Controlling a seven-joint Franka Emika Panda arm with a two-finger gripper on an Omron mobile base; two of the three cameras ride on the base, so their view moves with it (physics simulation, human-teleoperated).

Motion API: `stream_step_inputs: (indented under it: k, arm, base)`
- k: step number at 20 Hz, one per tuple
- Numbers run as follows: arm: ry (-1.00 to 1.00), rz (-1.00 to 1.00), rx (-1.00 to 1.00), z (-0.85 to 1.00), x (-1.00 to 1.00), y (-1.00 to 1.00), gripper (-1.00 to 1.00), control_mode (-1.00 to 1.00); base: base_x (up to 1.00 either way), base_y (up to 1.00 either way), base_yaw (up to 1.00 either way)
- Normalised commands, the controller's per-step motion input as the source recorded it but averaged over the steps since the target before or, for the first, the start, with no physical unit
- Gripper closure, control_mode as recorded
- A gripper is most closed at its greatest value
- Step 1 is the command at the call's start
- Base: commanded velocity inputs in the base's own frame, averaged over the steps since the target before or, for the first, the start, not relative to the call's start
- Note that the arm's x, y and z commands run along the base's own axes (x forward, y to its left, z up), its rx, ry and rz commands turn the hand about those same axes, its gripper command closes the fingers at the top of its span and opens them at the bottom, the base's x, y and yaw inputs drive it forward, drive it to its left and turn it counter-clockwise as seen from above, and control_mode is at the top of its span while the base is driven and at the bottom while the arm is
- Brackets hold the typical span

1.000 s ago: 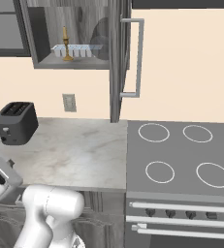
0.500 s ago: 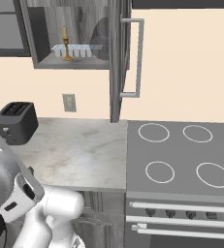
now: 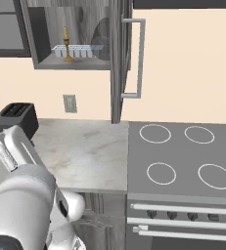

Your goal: Pick the candle and jar from the dining table and place them in the open cabinet. Close the cabinet after placing the objects.

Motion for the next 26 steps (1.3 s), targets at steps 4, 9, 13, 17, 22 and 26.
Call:
stream_step_inputs:
  k: [4, 9, 13, 17, 22, 26]
  arm:
    - [0.01, 0.00, 0.14, 0.00, -0.01, -0.43, -1.00, -1.00]
    - [0.00, 0.00, 0.10, 0.00, 0.00, -0.34, -1.00, -1.00]
    - [0.00, 0.00, 0.08, 0.00, 0.00, -0.32, -1.00, -1.00]
    - [0.00, 0.00, 0.08, 0.00, 0.00, -0.34, -1.00, -1.00]
    - [0.00, 0.00, 0.09, 0.00, 0.09, -0.34, -1.00, -1.00]
    - [0.02, 0.00, 0.09, 0.00, 0.23, -0.31, -1.00, -1.00]
  base:
    - [0.00, 0.00, 0.00]
    - [0.00, 0.00, 0.00]
    - [0.00, 0.00, 0.00]
    - [0.00, 0.00, 0.00]
    - [0.00, 0.00, 0.00]
    - [0.00, 0.00, 0.00]
